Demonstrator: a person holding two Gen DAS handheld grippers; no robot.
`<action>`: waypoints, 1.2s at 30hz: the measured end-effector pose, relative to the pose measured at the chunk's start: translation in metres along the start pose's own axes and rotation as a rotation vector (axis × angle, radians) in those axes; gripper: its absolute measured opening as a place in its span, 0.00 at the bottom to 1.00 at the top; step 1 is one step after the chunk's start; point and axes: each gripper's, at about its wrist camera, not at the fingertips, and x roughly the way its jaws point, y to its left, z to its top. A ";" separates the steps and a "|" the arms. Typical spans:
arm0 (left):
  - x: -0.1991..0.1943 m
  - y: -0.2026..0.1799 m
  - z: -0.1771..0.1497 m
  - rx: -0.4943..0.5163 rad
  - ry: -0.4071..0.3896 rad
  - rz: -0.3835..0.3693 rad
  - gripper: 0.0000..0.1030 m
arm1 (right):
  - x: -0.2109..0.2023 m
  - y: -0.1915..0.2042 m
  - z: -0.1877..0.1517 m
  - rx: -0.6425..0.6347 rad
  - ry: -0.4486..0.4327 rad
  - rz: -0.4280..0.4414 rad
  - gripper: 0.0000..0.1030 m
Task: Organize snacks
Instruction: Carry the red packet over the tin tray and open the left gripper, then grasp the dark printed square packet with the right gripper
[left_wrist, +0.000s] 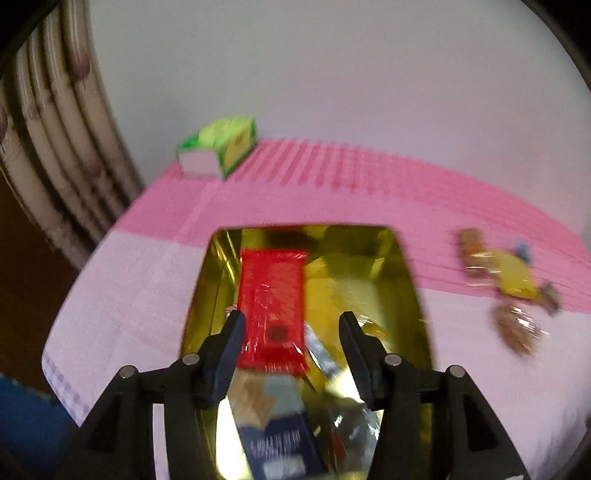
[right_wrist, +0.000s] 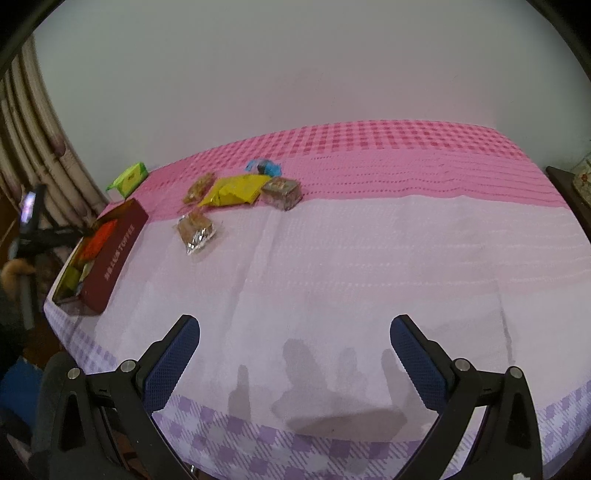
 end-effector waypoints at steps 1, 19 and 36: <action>-0.016 -0.001 -0.006 0.008 -0.030 -0.012 0.57 | 0.001 0.001 -0.001 -0.009 0.001 -0.004 1.00; -0.134 -0.016 -0.148 0.127 -0.130 -0.241 0.64 | 0.127 0.036 0.107 -0.336 0.094 -0.028 0.99; -0.109 -0.015 -0.153 0.078 -0.061 -0.260 0.64 | 0.170 0.027 0.131 -0.380 0.130 -0.034 0.27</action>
